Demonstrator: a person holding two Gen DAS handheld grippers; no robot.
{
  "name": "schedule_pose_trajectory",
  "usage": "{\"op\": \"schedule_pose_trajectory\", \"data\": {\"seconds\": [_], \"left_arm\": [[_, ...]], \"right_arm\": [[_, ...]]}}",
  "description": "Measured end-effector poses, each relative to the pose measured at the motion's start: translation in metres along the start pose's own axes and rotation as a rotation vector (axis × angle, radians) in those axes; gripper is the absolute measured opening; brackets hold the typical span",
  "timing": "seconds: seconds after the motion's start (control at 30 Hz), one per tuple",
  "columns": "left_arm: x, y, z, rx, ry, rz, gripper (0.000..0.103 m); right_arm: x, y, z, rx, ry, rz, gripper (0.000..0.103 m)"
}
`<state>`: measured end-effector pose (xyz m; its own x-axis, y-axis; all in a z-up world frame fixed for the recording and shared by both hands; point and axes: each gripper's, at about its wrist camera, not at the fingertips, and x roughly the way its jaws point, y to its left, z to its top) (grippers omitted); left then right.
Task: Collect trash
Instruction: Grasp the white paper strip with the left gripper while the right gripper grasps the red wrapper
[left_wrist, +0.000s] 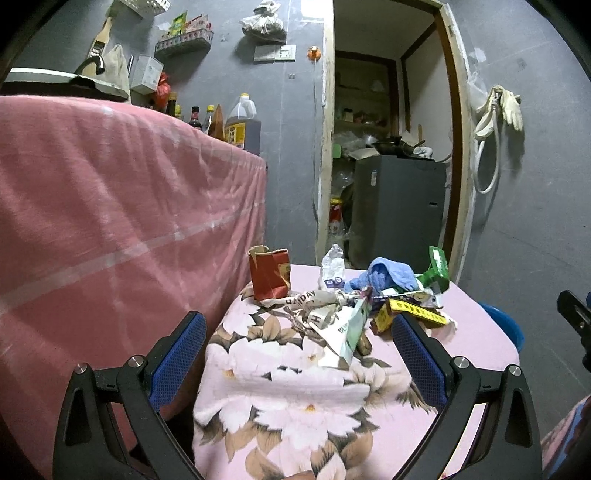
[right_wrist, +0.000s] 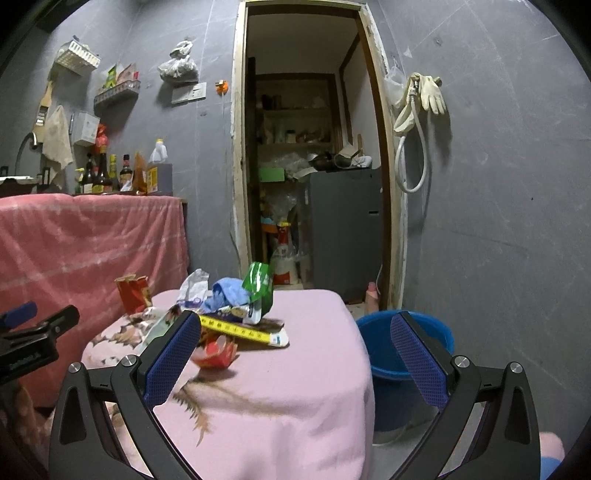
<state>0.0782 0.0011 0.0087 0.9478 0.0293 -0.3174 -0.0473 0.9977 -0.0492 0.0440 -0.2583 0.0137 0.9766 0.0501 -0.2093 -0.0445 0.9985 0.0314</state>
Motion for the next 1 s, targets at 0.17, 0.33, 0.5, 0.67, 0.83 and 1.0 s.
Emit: {"op": "schedule_pose_trajectory", "data": {"seconds": [0.17,0.33,0.5,0.67,0.83,1.0], "left_arm": [[0.016,0.002,0.006,-0.031,0.022,-0.015,0.099],[0.03,-0.001,0.01,-0.03,0.033,-0.037,0.099],[0.048,-0.006,0.01,-0.019,0.065,-0.063,0.098],[0.06,-0.006,0.009,-0.035,0.095,-0.091,0.098],[0.068,-0.007,0.008,-0.02,0.112,-0.11,0.093],[0.077,-0.01,0.006,-0.011,0.14,-0.131,0.08]], "right_arm": [[0.019,-0.006,0.007,-0.021,-0.006,0.018,0.103],[0.039,-0.011,0.012,-0.038,0.005,0.045,0.103],[0.057,-0.015,0.011,-0.039,0.015,0.063,0.103],[0.071,-0.016,0.007,-0.034,0.029,0.085,0.103],[0.083,-0.016,0.004,-0.032,0.051,0.116,0.101],[0.096,-0.012,0.001,-0.045,0.088,0.156,0.086]]}}
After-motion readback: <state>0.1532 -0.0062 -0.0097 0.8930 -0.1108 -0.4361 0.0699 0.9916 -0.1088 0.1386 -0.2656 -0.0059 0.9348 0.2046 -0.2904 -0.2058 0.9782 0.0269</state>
